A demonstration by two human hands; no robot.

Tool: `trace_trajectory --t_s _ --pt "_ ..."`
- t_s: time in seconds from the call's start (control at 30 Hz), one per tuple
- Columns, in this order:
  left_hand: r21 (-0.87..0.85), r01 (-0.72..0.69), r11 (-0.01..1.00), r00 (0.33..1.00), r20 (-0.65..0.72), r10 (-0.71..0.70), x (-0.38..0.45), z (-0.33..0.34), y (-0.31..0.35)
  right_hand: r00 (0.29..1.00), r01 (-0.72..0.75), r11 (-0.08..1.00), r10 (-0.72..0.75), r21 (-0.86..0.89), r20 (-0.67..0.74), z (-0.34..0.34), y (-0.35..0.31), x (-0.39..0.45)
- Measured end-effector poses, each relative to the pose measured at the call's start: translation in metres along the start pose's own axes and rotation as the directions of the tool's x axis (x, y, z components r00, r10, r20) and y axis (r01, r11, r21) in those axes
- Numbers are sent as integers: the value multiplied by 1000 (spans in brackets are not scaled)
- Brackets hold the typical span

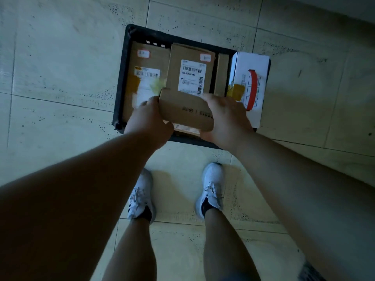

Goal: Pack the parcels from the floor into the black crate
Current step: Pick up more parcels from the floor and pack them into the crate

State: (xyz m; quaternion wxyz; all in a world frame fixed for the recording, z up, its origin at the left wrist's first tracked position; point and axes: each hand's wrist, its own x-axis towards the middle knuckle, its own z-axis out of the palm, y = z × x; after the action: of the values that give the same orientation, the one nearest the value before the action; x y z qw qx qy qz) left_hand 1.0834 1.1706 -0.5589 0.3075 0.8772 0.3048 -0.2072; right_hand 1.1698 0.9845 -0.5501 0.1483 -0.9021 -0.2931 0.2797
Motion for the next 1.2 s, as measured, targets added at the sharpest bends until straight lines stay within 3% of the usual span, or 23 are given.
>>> trace_trajectory --t_s 0.13,0.3,0.47,0.77,0.97,1.2 --pt "-122 10 992 1000 -8 -11 -11 9 -5 999 -5 997 1 -83 -53 7 0 -8" --pt "-86 -131 988 986 -112 121 -39 13 -14 998 18 999 -21 -46 -54 13 3 -27" --pt "23 -74 997 995 66 72 -43 22 -11 998 28 992 -22 -119 58 18 12 -34" --pt "57 -3 998 998 66 0 -17 26 -2 999 -40 987 42 -153 11 31 10 -14" --pt "-114 34 993 983 182 -12 -13 26 4 990 -122 978 107 -169 -94 40 13 -27" --pt "-159 -38 987 989 136 60 -14 28 -3 981 -100 963 53 -252 -186 47 16 -43"
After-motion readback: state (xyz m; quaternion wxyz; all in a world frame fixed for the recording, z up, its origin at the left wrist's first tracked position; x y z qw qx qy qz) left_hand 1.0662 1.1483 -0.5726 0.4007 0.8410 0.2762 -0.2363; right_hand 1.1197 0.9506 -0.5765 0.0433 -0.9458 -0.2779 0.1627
